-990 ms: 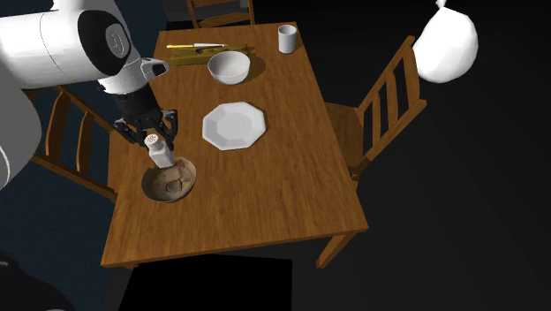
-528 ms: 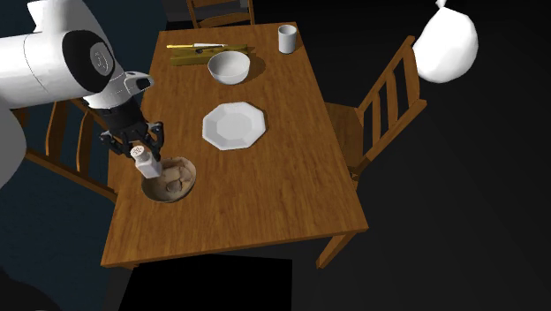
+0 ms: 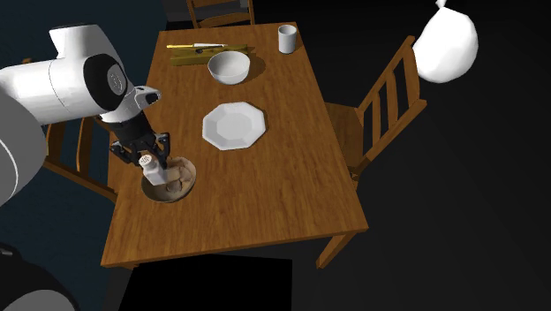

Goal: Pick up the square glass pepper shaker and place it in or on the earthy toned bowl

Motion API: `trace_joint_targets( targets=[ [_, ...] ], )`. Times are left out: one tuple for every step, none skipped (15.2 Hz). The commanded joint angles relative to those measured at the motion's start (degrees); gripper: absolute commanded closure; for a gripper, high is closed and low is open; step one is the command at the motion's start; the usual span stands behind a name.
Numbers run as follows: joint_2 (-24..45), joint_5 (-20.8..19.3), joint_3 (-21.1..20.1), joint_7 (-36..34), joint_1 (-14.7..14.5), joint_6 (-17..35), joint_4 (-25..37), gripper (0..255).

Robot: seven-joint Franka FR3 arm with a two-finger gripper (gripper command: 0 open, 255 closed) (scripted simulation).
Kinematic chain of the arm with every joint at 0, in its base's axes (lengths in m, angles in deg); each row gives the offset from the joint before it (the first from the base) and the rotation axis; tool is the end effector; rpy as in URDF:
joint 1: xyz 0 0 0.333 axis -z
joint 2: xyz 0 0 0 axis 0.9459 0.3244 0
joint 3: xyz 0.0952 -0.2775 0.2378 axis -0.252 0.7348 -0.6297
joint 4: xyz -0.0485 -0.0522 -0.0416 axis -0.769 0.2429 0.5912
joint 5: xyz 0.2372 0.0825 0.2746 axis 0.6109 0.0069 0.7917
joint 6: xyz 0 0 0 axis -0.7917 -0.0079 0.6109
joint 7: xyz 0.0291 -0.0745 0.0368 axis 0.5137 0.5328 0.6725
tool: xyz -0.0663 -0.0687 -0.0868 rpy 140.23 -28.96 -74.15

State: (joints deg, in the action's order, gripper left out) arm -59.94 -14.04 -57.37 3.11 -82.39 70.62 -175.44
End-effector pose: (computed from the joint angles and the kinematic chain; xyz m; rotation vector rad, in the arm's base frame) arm 0.4118 0.1463 0.4812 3.0290 0.4076 -0.3769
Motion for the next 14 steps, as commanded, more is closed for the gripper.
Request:
trace_joint_targets(
  targets=[
    [0.23,-0.03,-0.01,0.0,0.01,1.29,-1.01,255],
    [0.25,-0.03,-0.01,0.0,0.01,1.29,-1.0,255],
    [0.25,-0.03,-0.01,0.0,0.01,1.29,-1.0,255],
    [0.25,-0.03,-0.01,0.0,0.01,1.29,-1.0,255],
    [0.25,-0.03,-0.01,0.0,0.01,1.29,-1.0,255],
    [0.25,-0.03,-0.01,0.0,0.01,1.29,-1.0,255],
    [0.25,-0.03,-0.01,0.0,0.01,1.29,-1.0,255],
    [0.25,-0.03,-0.01,0.0,0.01,1.29,-1.0,255],
    [0.25,-0.03,-0.01,-0.01,0.01,1.29,-1.0,0],
    [0.25,-0.03,-0.01,-0.01,0.01,1.29,-1.0,0],
    [0.25,-0.03,-0.01,-0.01,0.01,1.29,-1.0,0],
    [0.25,-0.03,-0.01,-0.01,0.01,1.29,-1.0,0],
    [0.25,-0.03,-0.01,-0.01,0.01,1.29,-1.0,0],
    [0.25,-0.03,-0.01,-0.01,0.01,1.29,-1.0,0]
  ],
)
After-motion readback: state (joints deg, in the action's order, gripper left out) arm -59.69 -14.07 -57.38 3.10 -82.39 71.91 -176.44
